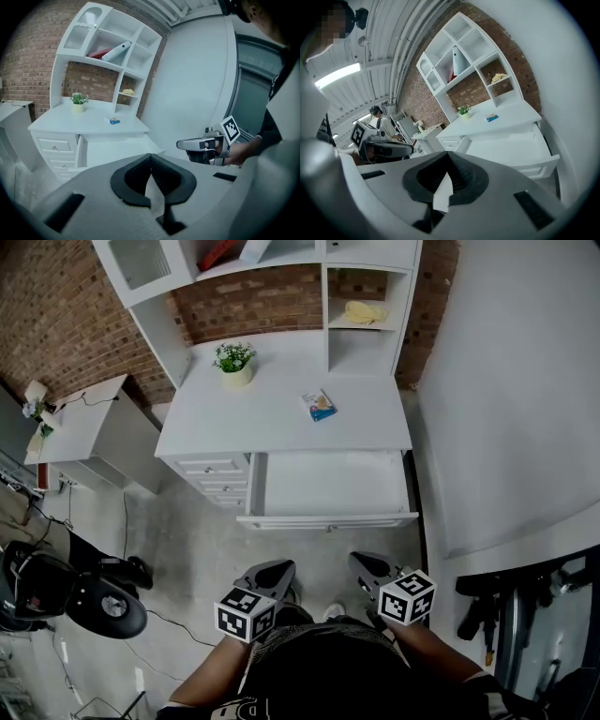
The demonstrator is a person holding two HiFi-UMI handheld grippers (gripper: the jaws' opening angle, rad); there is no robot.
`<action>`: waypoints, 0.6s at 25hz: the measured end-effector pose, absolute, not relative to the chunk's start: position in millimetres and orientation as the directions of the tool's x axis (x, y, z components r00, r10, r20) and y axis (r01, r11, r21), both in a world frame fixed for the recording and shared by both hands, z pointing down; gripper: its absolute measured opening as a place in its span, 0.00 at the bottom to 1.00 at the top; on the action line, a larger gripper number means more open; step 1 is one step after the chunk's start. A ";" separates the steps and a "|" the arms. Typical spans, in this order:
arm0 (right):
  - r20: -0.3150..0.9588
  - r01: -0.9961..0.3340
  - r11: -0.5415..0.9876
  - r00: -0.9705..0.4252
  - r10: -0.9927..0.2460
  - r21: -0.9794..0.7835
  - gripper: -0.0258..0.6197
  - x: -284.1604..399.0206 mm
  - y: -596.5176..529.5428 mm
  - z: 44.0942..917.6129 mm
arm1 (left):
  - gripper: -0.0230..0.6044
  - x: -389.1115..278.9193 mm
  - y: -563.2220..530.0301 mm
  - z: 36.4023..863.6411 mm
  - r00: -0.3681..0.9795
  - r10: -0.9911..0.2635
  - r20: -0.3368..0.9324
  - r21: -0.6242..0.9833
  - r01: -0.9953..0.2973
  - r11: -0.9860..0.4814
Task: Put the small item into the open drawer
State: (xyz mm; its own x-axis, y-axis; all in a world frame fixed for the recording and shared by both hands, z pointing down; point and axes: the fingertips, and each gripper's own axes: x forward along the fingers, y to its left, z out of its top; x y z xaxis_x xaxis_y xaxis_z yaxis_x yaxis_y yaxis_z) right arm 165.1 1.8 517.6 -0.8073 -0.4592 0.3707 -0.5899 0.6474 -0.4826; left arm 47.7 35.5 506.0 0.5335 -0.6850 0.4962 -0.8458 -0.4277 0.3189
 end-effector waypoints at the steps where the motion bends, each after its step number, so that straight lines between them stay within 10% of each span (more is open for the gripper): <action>1: 0.373 -0.593 0.645 -0.805 -0.462 -0.481 0.05 164.6 -2.0 517.8 | 0.06 47.8 30.1 505.9 0.538 -0.684 0.492 0.321 -0.843 -0.432; 15: 0.410 -0.634 0.655 -0.770 -0.489 -0.411 0.05 118.0 -90.4 503.3 | 0.06 -1.9 -76.8 490.6 0.577 -0.688 0.440 0.312 -0.817 -0.485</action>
